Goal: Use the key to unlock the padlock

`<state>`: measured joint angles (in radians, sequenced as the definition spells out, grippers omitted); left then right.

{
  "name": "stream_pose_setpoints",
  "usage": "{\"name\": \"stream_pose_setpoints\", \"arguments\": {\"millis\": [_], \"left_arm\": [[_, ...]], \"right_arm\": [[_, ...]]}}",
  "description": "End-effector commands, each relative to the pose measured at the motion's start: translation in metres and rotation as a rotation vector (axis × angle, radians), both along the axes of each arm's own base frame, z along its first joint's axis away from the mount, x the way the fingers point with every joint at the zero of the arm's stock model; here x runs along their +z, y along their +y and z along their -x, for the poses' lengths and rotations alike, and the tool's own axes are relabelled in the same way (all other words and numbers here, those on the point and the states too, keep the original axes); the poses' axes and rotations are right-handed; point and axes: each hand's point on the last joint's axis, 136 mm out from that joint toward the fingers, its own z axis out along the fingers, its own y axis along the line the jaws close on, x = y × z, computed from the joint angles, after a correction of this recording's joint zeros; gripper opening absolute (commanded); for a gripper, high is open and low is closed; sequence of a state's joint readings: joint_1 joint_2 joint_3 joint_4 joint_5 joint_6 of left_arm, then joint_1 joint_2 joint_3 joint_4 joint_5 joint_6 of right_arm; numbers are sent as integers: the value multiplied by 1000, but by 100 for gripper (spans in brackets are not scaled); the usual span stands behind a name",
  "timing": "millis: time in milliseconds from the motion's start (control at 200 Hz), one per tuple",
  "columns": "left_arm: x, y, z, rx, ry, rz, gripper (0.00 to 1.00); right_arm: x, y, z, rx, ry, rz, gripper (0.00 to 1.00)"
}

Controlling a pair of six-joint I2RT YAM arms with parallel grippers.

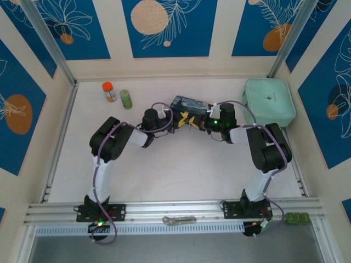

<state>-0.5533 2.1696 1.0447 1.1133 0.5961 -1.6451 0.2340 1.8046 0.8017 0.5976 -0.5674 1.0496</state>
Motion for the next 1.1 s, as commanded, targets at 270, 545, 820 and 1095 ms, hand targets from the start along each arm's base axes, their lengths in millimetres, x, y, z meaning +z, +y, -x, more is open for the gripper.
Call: {"name": "stream_pose_setpoints", "arguments": {"millis": [270, 545, 820, 1095], "left_arm": [[44, -46, 79, -337, -274, 131, 0], [52, -43, 83, -355, -463, 103, 0], [74, -42, 94, -412, -681, 100, 0], [88, -39, 102, -422, -841, 93, 0]], "right_arm": [[-19, 3, -15, -198, 324, -168, 0], [-35, 7, 3, -330, 683, -496, 0], [-18, 25, 2, -417, 873, -700, 0], [-23, 24, -11, -534, 962, -832, 0]]}}
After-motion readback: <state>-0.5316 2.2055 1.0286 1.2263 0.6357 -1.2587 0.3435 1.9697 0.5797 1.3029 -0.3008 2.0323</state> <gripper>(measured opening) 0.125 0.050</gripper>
